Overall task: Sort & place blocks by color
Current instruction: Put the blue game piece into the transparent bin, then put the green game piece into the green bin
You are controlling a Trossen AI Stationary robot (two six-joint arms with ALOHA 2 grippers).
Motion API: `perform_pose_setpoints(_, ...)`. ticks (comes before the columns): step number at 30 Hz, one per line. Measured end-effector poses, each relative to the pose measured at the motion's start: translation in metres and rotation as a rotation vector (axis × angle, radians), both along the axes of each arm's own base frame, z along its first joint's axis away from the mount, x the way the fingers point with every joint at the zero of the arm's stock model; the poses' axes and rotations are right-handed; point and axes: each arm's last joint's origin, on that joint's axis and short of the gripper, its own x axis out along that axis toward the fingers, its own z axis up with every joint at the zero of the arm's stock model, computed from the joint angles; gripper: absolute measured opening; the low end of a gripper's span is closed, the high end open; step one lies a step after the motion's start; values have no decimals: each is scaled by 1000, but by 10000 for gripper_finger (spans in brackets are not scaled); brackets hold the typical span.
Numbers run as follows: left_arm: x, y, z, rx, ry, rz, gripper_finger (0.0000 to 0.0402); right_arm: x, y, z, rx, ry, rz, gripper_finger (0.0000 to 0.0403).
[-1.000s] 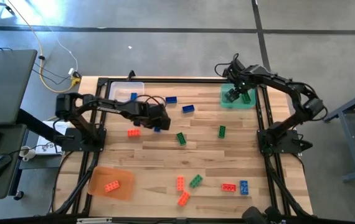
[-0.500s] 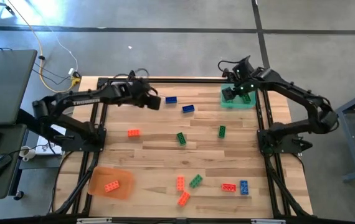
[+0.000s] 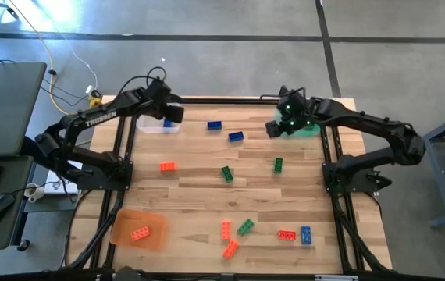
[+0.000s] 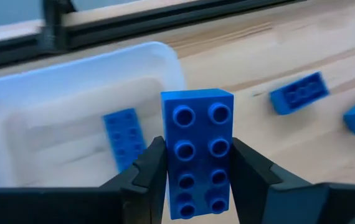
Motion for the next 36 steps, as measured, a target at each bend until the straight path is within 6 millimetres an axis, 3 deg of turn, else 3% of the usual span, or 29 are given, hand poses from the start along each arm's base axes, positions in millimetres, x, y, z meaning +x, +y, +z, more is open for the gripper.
perform_pose_setpoints(12, -35, 19, -2, 19, 137, -41, 119, 34, 41, 15, -71, -215, 54, 222)
perform_pose_setpoints(20, -33, 23, -15, -53, 165, -82, 139, 39, 63, 15, -76, -221, 70, 222)
perform_pose_setpoints(36, -29, 26, -27, -136, 131, -153, 231, 45, 91, 18, -132, -254, 199, 246)
